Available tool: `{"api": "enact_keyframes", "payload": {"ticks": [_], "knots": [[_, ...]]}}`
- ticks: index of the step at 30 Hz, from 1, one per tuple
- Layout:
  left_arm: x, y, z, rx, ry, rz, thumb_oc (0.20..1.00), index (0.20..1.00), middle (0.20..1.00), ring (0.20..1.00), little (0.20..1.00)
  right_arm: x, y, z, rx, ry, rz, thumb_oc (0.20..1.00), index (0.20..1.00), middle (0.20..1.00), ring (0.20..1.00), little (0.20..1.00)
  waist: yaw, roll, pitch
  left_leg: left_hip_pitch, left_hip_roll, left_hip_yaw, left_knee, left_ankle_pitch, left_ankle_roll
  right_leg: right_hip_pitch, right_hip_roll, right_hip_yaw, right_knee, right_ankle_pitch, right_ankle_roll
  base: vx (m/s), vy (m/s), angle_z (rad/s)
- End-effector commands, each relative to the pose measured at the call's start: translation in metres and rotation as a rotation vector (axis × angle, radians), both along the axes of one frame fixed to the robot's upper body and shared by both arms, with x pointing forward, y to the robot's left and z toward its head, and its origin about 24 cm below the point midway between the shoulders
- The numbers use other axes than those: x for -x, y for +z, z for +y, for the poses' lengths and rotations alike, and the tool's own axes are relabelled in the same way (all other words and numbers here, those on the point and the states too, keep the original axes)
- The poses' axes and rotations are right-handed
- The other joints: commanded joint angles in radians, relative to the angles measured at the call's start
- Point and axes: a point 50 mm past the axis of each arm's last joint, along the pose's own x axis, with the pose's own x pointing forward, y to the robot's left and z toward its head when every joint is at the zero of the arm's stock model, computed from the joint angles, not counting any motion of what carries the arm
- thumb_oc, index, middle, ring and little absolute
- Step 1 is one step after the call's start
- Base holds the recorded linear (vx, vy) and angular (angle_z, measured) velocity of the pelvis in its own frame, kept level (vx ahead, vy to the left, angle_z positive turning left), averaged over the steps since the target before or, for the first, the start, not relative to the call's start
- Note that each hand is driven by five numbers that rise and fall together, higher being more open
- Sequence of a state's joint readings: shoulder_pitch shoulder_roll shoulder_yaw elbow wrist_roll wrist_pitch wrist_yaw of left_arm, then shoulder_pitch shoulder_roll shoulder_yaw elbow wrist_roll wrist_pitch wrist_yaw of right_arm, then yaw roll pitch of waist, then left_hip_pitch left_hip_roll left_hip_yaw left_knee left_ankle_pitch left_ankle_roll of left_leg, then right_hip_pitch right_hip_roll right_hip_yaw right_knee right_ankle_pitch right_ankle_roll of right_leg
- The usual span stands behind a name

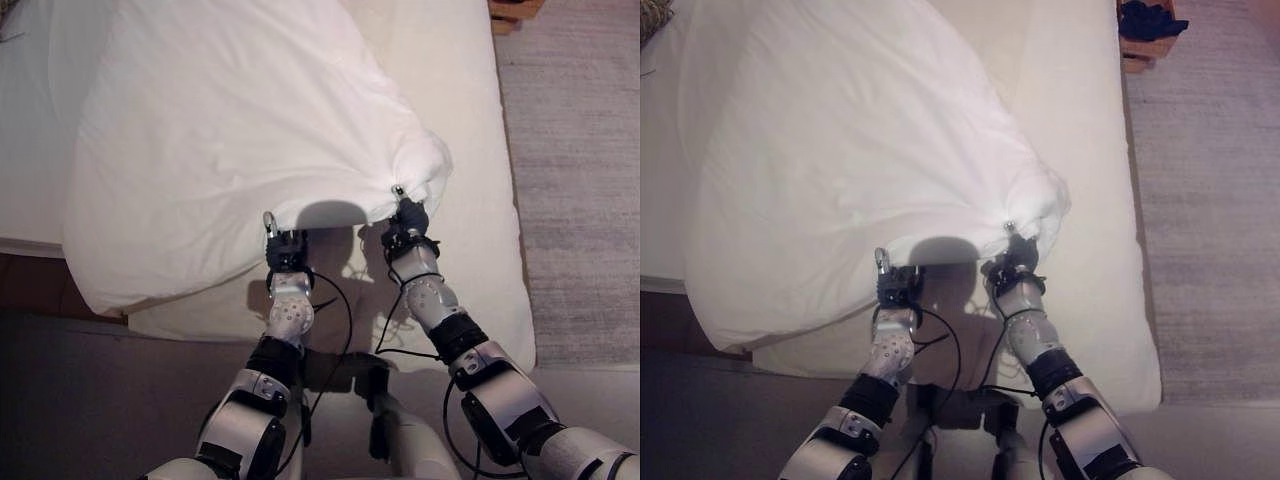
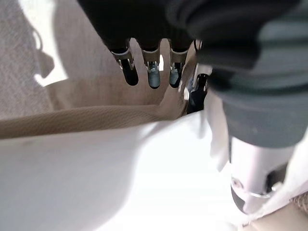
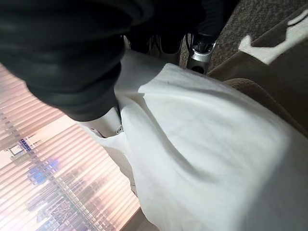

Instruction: Make the bed

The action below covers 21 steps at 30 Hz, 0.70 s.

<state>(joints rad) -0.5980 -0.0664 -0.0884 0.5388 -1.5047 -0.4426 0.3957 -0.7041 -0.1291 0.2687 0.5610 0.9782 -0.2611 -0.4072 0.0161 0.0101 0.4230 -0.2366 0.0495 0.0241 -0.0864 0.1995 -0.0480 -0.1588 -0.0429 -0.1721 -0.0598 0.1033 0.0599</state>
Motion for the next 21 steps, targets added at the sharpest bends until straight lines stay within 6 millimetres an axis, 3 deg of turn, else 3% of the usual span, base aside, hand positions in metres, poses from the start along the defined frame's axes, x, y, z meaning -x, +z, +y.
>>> {"api": "enact_keyframes", "payload": {"ticks": [1, 4, 12, 21], "knots": [[0.004, -0.004, 0.090, -0.128, 0.343, 0.035, 1.000, 1.000, 1.000, 1.000, 1.000, 0.013, 0.001, -0.077, -0.094, -0.330, -0.089, 0.200, 0.200, 0.200, 0.200, 0.200, 0.003, -0.052, -0.104, 0.093, -0.070, 0.044, -0.001, -0.138, -0.017, -0.040, 0.005, -0.005, 0.014, -0.020, 0.052, 0.00, 0.000, 0.00], [0.006, 0.000, 0.113, -0.167, 0.423, 0.054, 1.000, 1.000, 1.000, 1.000, 1.000, 0.016, -0.005, -0.086, -0.108, -0.376, -0.067, 0.200, 0.200, 0.200, 0.200, 0.200, 0.005, -0.049, -0.108, 0.092, -0.069, 0.046, -0.001, -0.141, -0.017, -0.042, 0.002, -0.008, 0.016, -0.021, 0.054, 0.00, 0.000, 0.00], [0.010, 0.010, 0.148, -0.310, 0.495, 0.081, 1.000, 1.000, 1.000, 1.000, 1.000, 0.022, -0.014, -0.097, -0.106, -0.405, -0.056, 0.200, 0.200, 0.200, 0.200, 0.200, 0.000, -0.044, -0.107, 0.086, -0.072, 0.047, -0.001, -0.142, -0.015, -0.055, 0.002, -0.004, 0.028, -0.024, 0.054, 0.00, 0.000, 0.00], [0.004, 0.023, 0.164, -0.506, 0.452, 0.089, 1.000, 1.000, 1.000, 1.000, 1.000, 0.023, -0.017, -0.104, -0.078, -0.405, -0.047, 0.200, 0.200, 0.200, 0.200, 0.200, -0.009, -0.041, -0.100, 0.069, -0.072, 0.047, -0.001, -0.135, -0.013, -0.077, 0.000, 0.001, 0.040, -0.022, 0.053, 0.00, 0.000, 0.00]]}}
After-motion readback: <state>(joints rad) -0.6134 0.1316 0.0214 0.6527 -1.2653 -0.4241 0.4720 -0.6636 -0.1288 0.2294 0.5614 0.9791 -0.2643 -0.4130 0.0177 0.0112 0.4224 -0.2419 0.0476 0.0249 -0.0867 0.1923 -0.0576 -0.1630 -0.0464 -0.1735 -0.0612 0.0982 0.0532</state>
